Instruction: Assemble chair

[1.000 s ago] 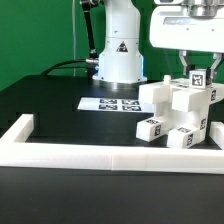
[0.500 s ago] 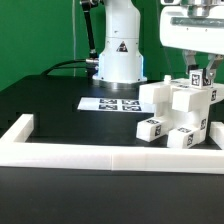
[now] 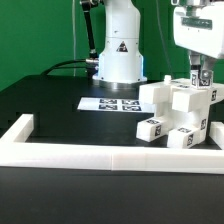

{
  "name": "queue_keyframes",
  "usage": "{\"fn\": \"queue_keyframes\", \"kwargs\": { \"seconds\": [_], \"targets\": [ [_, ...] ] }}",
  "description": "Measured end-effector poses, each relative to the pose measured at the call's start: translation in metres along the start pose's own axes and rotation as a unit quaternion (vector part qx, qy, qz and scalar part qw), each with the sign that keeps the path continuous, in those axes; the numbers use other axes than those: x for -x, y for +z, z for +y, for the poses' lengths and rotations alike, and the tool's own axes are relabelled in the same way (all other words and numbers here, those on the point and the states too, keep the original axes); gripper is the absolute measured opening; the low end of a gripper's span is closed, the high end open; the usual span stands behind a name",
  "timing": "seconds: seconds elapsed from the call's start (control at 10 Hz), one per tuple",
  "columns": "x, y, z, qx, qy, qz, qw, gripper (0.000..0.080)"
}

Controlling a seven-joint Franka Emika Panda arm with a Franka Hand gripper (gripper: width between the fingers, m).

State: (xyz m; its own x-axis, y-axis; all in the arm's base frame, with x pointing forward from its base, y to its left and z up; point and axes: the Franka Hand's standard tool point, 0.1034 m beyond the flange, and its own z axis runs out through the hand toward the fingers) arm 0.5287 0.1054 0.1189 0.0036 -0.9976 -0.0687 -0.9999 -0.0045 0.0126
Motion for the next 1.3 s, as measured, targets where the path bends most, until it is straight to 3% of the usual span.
{"fn": "queue_keyframes", "kwargs": {
  "seconds": [0.3, 0.4, 0.5, 0.6, 0.7, 0.9, 1.3],
  "targets": [
    [0.002, 0.0001, -0.0001, -0.001, 0.038, 0.0, 0.999, 0.0284],
    [0.0022, 0.0002, 0.0001, -0.001, 0.035, 0.0, 0.999, 0.0338],
    [0.0024, 0.0002, 0.0001, -0.001, 0.033, 0.0, 0.999, 0.0521],
    [0.0028, 0.0002, 0.0003, 0.0, 0.012, 0.0, 1.0, 0.0521],
    [0.0048, -0.0009, -0.0006, 0.0, -0.023, 0.001, 1.0, 0.0621],
    [0.0074, -0.0013, -0.0033, -0.009, -0.114, 0.001, 0.993, 0.0641],
    [0.0069, -0.0015, -0.0039, -0.01, -0.257, 0.004, 0.966, 0.0648]
  ]
}}
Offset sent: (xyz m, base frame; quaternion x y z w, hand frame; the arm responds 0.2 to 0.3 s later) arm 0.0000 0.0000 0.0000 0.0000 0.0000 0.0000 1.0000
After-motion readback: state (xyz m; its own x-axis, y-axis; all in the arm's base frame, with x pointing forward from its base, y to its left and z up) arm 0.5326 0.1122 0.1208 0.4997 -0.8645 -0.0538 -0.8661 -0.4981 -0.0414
